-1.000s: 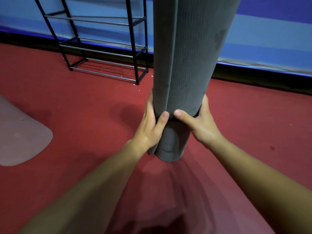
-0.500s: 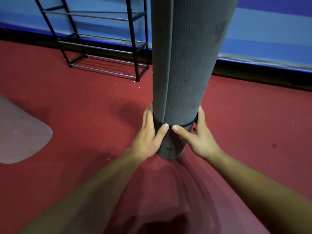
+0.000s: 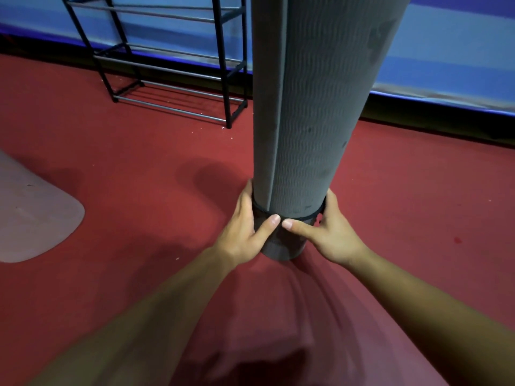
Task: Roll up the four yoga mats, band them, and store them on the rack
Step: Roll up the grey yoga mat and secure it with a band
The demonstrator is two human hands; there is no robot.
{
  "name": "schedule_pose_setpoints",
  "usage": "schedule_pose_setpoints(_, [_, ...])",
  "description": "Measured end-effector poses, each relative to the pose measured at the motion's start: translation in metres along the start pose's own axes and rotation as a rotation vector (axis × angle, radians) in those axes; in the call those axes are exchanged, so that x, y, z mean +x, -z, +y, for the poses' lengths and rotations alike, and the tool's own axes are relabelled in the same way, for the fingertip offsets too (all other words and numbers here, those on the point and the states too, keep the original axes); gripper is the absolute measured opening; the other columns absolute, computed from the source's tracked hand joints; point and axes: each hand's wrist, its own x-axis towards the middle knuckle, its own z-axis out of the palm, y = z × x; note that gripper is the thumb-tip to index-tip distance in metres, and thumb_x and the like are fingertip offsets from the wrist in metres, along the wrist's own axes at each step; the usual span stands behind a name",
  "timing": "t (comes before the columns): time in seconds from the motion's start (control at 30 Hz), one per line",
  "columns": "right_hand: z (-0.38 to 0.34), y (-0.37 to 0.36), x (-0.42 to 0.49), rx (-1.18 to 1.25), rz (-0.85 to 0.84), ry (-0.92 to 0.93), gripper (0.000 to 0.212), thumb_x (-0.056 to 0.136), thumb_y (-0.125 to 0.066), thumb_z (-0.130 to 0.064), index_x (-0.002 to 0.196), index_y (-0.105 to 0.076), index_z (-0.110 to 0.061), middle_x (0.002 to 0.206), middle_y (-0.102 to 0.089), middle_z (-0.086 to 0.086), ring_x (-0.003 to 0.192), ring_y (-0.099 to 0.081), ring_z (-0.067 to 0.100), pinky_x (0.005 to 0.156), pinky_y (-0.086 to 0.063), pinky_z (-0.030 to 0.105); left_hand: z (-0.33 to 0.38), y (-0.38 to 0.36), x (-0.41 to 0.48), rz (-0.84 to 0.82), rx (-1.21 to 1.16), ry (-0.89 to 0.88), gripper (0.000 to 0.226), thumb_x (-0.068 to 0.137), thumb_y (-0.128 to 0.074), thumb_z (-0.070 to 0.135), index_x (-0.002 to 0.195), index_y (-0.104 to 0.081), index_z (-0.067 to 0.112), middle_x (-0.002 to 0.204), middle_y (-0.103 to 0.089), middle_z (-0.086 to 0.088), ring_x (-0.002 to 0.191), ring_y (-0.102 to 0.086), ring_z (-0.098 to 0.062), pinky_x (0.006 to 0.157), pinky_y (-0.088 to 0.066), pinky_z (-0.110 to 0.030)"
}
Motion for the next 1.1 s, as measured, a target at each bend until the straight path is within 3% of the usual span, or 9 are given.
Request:
schedule_pose_setpoints(0.1, [-0.004,-0.003,0.003,0.011,0.021,-0.005,0.092,0.068,-0.093,-0.040,0.134,-0.031,-0.053,0.132,-0.052,-0.037,0.129,-0.049,-0.010,0.097,-0.043,0.008,0.006,0.003,0.006,0.033,-0.022,-0.062,0.095,0.090,-0.054,0.055,0.157,-0.014,0.002,0.161,-0.024,-0.012,0.152,-0.022,-0.015,0.123,-0.024,-0.039])
schedule_pose_setpoints(0.17, [-0.002,-0.005,0.004,0.031,0.033,0.014,0.099,0.074,-0.091,-0.033,0.147,-0.025,-0.042,0.139,-0.048,-0.033,0.133,-0.047,-0.006,0.099,-0.043,0.010,0.008,0.001,0.009,0.047,-0.036,-0.066,0.096,0.091,-0.054,0.058,0.159,-0.011,0.005,0.162,-0.022,-0.009,0.152,-0.020,-0.014,0.124,-0.022,-0.037])
schedule_pose_setpoints(0.3, [0.004,-0.004,0.003,0.025,0.004,0.014,0.108,0.076,-0.089,-0.031,0.155,-0.016,-0.026,0.134,-0.046,-0.042,0.130,-0.046,-0.013,0.095,-0.043,0.006,0.005,0.000,0.007,0.017,-0.082,0.032,0.089,0.092,-0.055,0.057,0.160,-0.004,0.030,0.164,-0.026,0.007,0.150,-0.025,-0.006,0.123,-0.027,-0.044])
schedule_pose_setpoints(0.37, [0.003,-0.004,0.003,0.027,-0.009,-0.008,0.111,0.075,-0.090,-0.029,0.156,-0.015,-0.025,0.140,-0.047,-0.034,0.133,-0.047,-0.008,0.098,-0.045,0.010,0.006,0.000,0.008,0.018,-0.098,0.045,0.086,0.093,-0.055,0.058,0.159,-0.004,0.037,0.161,-0.032,0.014,0.147,-0.030,-0.002,0.121,-0.030,-0.040])
schedule_pose_setpoints(0.5, [-0.002,-0.005,0.010,0.041,0.039,-0.010,0.108,0.075,-0.089,-0.033,0.156,-0.019,-0.027,0.149,-0.046,-0.018,0.139,-0.046,0.002,0.108,-0.046,0.023,0.013,-0.002,0.017,0.050,-0.120,0.026,0.088,0.096,-0.048,0.064,0.161,-0.006,0.023,0.164,-0.026,0.011,0.151,-0.022,-0.004,0.122,-0.023,-0.027])
schedule_pose_setpoints(0.63, [-0.002,-0.007,0.011,0.025,0.069,-0.007,0.114,0.071,-0.088,-0.045,0.157,-0.015,-0.027,0.157,-0.037,-0.010,0.145,-0.038,0.006,0.118,-0.039,0.041,0.012,-0.003,0.019,0.024,-0.139,0.044,0.082,0.098,-0.042,0.061,0.161,-0.008,0.021,0.165,-0.022,0.009,0.152,-0.020,-0.004,0.123,-0.021,-0.033])
schedule_pose_setpoints(0.9, [0.004,-0.012,-0.002,-0.071,0.049,-0.017,0.112,0.065,-0.089,-0.048,0.152,-0.021,-0.033,0.155,-0.034,-0.007,0.144,-0.035,0.006,0.118,-0.037,0.034,0.007,-0.001,0.008,-0.006,-0.015,0.062,0.090,0.091,-0.045,0.061,0.158,0.000,0.023,0.165,-0.009,0.002,0.144,-0.006,0.018,0.113,-0.011,-0.004])
schedule_pose_setpoints(1.0, [0.002,-0.012,-0.004,-0.070,0.050,-0.025,0.093,0.065,-0.089,-0.044,0.133,-0.027,-0.053,0.146,-0.042,-0.010,0.137,-0.042,0.000,0.113,-0.041,0.026,0.010,0.004,0.010,-0.060,-0.005,0.074,0.098,0.089,-0.044,0.064,0.160,0.004,0.018,0.168,-0.002,0.002,0.149,-0.003,0.009,0.122,-0.011,-0.018])
schedule_pose_setpoints(1.1, [-0.003,-0.012,-0.001,-0.047,0.042,-0.034,0.093,0.060,-0.093,-0.052,0.131,-0.031,-0.051,0.144,-0.046,-0.007,0.138,-0.045,0.008,0.114,-0.043,0.037,0.019,0.008,0.010,-0.045,-0.003,0.063,0.105,0.087,-0.048,0.066,0.161,0.005,0.015,0.168,-0.004,0.001,0.153,-0.006,-0.001,0.125,-0.014,-0.030])
